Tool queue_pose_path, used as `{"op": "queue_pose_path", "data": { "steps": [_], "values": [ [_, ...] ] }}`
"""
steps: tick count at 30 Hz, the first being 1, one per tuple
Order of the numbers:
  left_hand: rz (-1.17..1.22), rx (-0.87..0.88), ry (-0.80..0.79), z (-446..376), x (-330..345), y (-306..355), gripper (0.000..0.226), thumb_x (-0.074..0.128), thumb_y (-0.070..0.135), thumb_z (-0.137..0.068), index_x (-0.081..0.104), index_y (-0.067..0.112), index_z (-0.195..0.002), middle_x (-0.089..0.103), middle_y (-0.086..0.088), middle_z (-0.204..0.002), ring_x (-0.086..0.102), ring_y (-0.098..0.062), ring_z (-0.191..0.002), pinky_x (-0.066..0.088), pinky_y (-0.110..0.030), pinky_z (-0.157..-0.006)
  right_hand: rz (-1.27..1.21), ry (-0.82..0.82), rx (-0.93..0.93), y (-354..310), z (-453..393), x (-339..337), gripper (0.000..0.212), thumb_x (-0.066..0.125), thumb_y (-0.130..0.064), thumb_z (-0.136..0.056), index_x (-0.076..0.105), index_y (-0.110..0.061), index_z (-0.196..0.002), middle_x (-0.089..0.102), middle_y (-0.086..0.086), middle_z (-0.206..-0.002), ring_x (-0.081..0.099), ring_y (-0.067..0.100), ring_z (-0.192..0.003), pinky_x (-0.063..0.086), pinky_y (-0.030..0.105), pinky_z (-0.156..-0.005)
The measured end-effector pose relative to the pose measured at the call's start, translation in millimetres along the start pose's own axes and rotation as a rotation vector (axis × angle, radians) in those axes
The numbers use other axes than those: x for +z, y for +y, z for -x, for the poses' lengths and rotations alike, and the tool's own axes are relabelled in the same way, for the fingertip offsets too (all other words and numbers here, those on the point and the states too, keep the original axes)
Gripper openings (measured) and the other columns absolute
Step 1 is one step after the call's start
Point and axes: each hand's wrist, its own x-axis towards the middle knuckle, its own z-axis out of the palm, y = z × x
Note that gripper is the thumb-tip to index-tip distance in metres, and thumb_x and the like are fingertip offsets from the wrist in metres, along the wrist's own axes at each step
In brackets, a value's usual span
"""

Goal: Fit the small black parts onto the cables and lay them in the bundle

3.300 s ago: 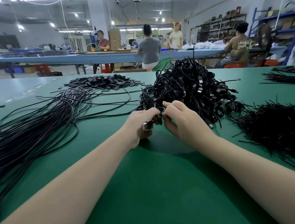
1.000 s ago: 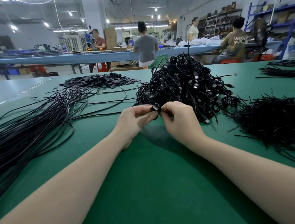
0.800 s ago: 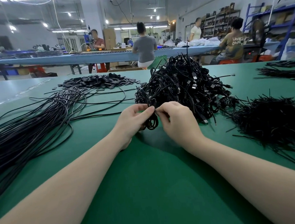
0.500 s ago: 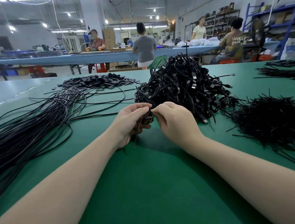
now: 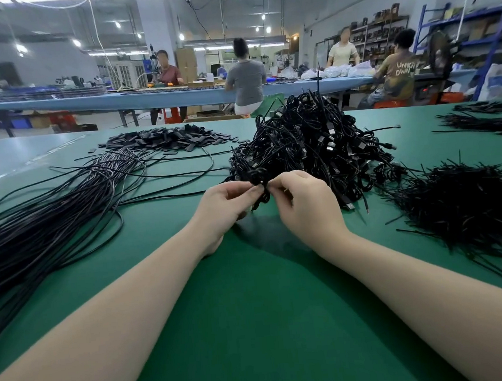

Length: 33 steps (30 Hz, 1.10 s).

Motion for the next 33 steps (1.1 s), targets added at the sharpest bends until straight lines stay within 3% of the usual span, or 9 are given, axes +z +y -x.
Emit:
{"op": "queue_pose_path", "data": {
  "steps": [5, 9, 15, 20, 22, 24, 27, 29, 33],
  "values": [
    [-0.020, -0.069, -0.048, 1, 1, 6, 0.026, 0.061, 0.037, -0.091, 0.065, 0.013, -0.082, 0.066, -0.004, -0.073, 0.050, -0.011, -0.056, 0.037, -0.023, -0.053, 0.015, 0.026, -0.074, -4, -1, 0, 0.012, 0.062, -0.010, -0.090, 0.071, -0.001, -0.090, 0.069, 0.012, -0.086, 0.064, 0.035, -0.073, 0.051, 0.042, -0.061],
    [-0.042, -0.121, -0.074, 4, 1, 13, 0.031, 0.055, 0.037, -0.094, 0.064, 0.013, -0.076, 0.061, 0.001, -0.055, 0.050, -0.009, -0.045, 0.035, -0.014, -0.042, -0.003, 0.030, -0.139, -6, -1, -1, 0.010, 0.063, -0.007, -0.087, 0.071, 0.000, -0.087, 0.068, 0.013, -0.080, 0.062, 0.037, -0.065, 0.051, 0.043, -0.057],
    [-0.014, -0.082, -0.033, 3, 3, 7, 0.028, 0.056, 0.042, -0.094, 0.067, 0.019, -0.083, 0.067, 0.005, -0.070, 0.059, -0.009, -0.064, 0.041, -0.022, -0.058, -0.068, 0.002, -0.092, 0, 1, -1, 0.010, 0.062, -0.008, -0.089, 0.071, -0.002, -0.091, 0.069, 0.010, -0.083, 0.064, 0.031, -0.072, 0.050, 0.044, -0.061],
    [0.075, -0.107, -0.051, 1, -3, 8, 0.046, 0.042, 0.056, -0.095, 0.071, 0.024, -0.081, 0.069, 0.001, -0.069, 0.061, -0.008, -0.062, 0.042, -0.019, -0.054, 0.226, 0.083, -0.441, -11, -43, -33, 0.011, 0.062, -0.010, -0.089, 0.072, -0.007, -0.088, 0.069, 0.005, -0.077, 0.061, 0.024, -0.060, 0.047, 0.034, -0.057],
    [0.075, -0.101, -0.068, -1, -3, 5, 0.046, 0.042, 0.053, -0.096, 0.074, 0.026, -0.077, 0.070, 0.001, -0.070, 0.061, -0.008, -0.062, 0.043, -0.018, -0.054, 0.313, 0.130, -0.386, -18, -89, -47, 0.019, 0.054, -0.018, -0.094, 0.070, -0.008, -0.092, 0.069, 0.005, -0.081, 0.057, 0.021, -0.059, 0.040, 0.029, -0.058],
    [-0.016, -0.070, -0.066, -2, -3, 1, 0.036, 0.048, 0.043, -0.097, 0.073, 0.028, -0.077, 0.070, 0.004, -0.071, 0.061, -0.005, -0.063, 0.042, -0.020, -0.057, 0.458, 0.179, -0.161, -12, -152, -62, 0.024, 0.046, -0.022, -0.099, 0.066, -0.009, -0.100, 0.068, 0.005, -0.090, 0.054, 0.019, -0.064, 0.035, 0.025, -0.058],
    [-0.089, -0.046, -0.091, -3, -1, -3, 0.030, 0.050, 0.036, -0.098, 0.072, 0.028, -0.080, 0.071, 0.007, -0.072, 0.059, -0.003, -0.065, 0.042, -0.016, -0.056, 0.523, -0.210, 0.228, 2, -214, -81, 0.029, 0.039, -0.009, -0.098, 0.060, -0.002, -0.117, 0.064, 0.014, -0.109, 0.046, 0.016, -0.063, 0.036, 0.023, -0.052],
    [-0.065, -0.055, -0.083, -3, -1, -4, 0.031, 0.047, 0.035, -0.100, 0.071, 0.026, -0.082, 0.070, 0.006, -0.070, 0.058, -0.003, -0.063, 0.042, -0.015, -0.054, 0.567, -0.454, 0.290, 1, -214, -77, 0.029, 0.039, -0.006, -0.095, 0.056, 0.004, -0.116, 0.059, 0.015, -0.103, 0.039, 0.013, -0.061, 0.036, 0.021, -0.051],
    [-0.028, -0.010, 0.020, -5, 1, -5, 0.026, 0.044, 0.029, -0.101, 0.067, 0.024, -0.089, 0.068, 0.006, -0.067, 0.057, -0.006, -0.059, 0.043, -0.015, -0.048, 0.618, -0.448, 0.149, -18, -132, -37, 0.023, 0.045, -0.019, -0.091, 0.055, -0.010, -0.109, 0.060, 0.008, -0.100, 0.058, 0.025, -0.085, 0.046, 0.036, -0.071]
  ]
}}
